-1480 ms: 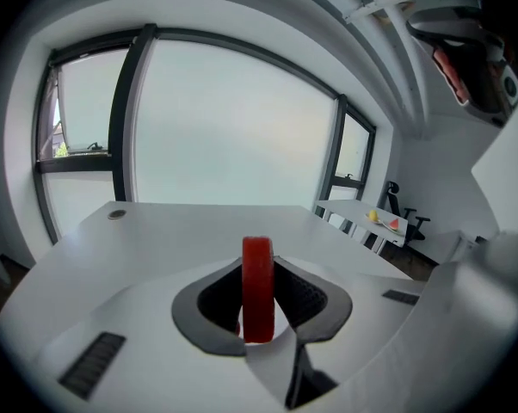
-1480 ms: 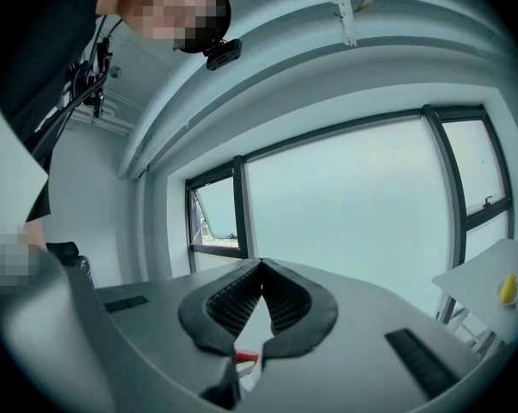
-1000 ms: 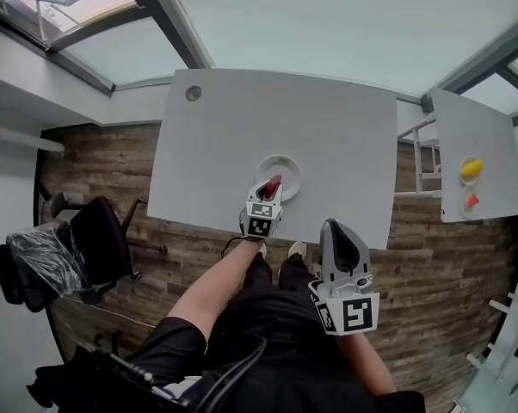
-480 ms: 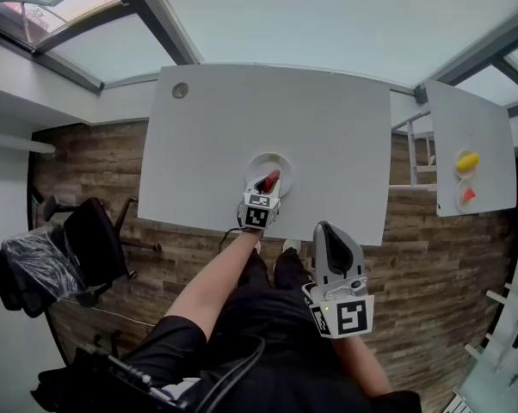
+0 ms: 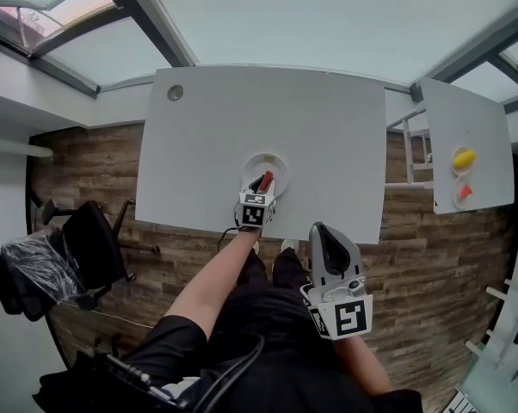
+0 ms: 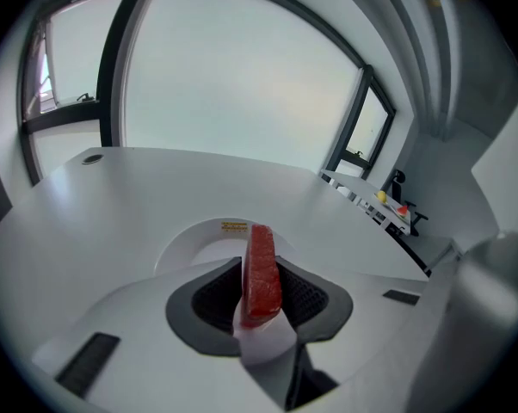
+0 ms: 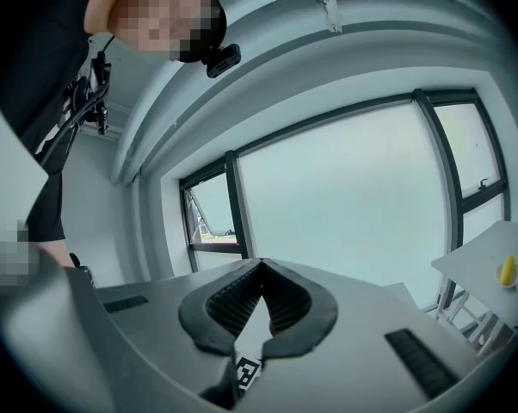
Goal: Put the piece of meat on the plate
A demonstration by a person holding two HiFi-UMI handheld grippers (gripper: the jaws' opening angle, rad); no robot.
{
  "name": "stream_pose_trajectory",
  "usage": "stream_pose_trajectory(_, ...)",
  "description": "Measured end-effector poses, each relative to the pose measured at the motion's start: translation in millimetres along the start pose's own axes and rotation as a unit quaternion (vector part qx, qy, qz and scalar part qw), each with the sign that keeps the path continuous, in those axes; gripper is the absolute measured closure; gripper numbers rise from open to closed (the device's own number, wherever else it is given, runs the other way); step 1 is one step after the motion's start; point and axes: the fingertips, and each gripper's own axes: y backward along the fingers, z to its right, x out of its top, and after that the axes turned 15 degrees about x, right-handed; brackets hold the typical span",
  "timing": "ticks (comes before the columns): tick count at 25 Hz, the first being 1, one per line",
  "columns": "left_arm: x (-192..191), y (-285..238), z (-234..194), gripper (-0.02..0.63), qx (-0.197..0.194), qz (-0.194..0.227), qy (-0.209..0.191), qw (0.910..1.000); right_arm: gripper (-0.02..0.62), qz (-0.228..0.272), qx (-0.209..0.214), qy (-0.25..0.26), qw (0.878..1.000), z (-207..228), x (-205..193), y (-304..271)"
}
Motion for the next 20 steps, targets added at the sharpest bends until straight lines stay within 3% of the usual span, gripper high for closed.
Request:
stream_pose_trajectory(17,9,1,-24,0.509,0.036,0.022,-0.017,0.9990,0.592,-0.003,0.013,0.003,1.000,-11,-3,-1)
stream_pose_trajectory(20,11,3,-21,0.419,0.020,0.029,-0.003,0.9994,0.592,-0.004,0.015,0.004,1.000,-13,-3,-2)
